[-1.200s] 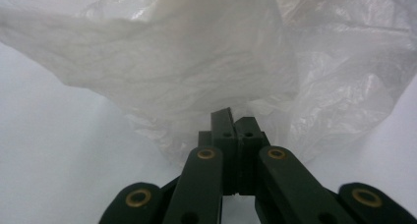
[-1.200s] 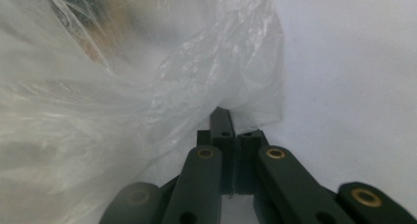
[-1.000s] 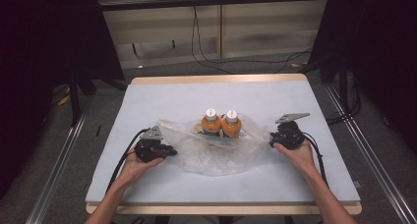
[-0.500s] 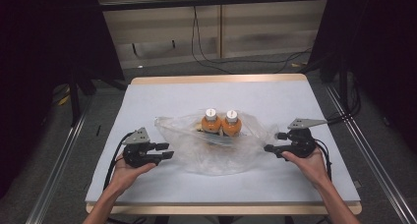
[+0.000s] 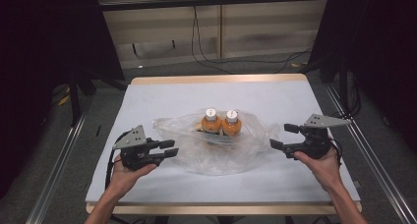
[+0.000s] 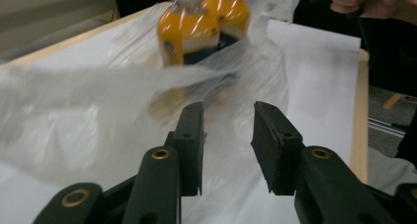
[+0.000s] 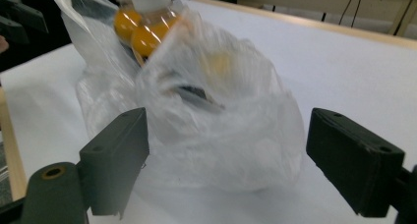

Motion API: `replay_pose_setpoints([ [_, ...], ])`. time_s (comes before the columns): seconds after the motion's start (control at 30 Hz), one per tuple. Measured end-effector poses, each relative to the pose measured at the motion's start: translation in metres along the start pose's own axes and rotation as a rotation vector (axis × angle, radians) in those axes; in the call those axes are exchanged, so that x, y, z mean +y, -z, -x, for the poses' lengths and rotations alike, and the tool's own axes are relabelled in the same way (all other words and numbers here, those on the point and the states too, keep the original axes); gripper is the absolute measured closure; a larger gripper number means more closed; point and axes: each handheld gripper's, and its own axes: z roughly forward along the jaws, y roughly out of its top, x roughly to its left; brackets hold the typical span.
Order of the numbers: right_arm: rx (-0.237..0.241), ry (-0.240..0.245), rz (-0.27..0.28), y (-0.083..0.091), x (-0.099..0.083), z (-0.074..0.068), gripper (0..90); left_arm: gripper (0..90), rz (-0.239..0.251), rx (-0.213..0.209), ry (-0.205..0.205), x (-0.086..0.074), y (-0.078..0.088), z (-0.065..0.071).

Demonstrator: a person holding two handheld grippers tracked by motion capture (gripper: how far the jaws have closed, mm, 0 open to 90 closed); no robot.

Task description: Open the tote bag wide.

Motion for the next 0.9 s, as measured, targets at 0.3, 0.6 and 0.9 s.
replay_pose_setpoints([
  [0.3,0.131,0.091,0.026,-0.024,0.044,-0.018,57.6,76.6,0.003,0.002,-0.019,0.039,-0.019,-0.018],
  [0.6,0.214,0.171,-0.038,-0.055,0.051,-0.035,87.3,85.3,-0.074,0.028,-0.01,0.048,-0.059,-0.038],
  [0.9,0.14,0.141,-0.191,-0.092,0.028,-0.014,90.0,89.3,-0.163,0.077,0.032,0.033,-0.097,-0.057],
])
